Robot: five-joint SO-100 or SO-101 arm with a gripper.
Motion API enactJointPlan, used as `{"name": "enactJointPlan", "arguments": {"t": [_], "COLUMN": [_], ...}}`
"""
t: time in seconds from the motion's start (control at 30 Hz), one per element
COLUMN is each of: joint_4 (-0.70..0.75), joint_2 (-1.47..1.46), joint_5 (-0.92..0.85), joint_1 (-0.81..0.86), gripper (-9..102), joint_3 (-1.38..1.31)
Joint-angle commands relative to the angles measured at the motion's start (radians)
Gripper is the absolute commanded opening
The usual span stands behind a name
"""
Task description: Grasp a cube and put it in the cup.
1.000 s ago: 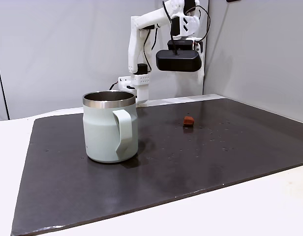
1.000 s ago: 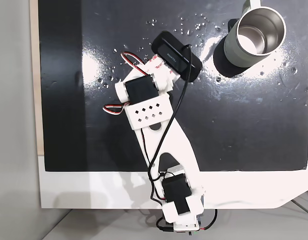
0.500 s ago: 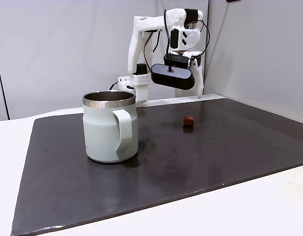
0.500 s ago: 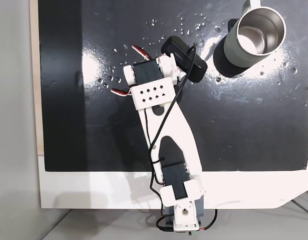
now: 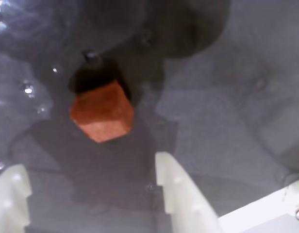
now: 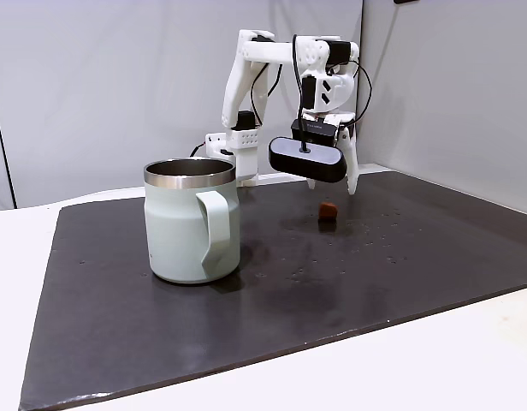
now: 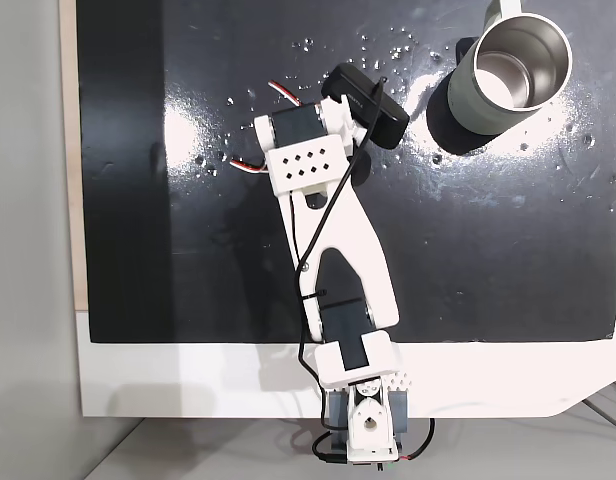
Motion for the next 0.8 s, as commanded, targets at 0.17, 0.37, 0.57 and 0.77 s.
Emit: {"name": "enactJointPlan", "arguments": {"t": [0.17,0.37,0.57,0.77], "joint_4": [-0.101,-0.163,-0.210,-0.238], "joint_2": [-0.003,-0.028,-0.049,-0.072], "joint_5": [-0.034,-0.048,-0.055,-0.055], "joint_1": [0.011,0.017,0.018,0.008], "gripper": [28,28,27,27], "joint_3": [0.061,0.124,0.143,0.144]}}
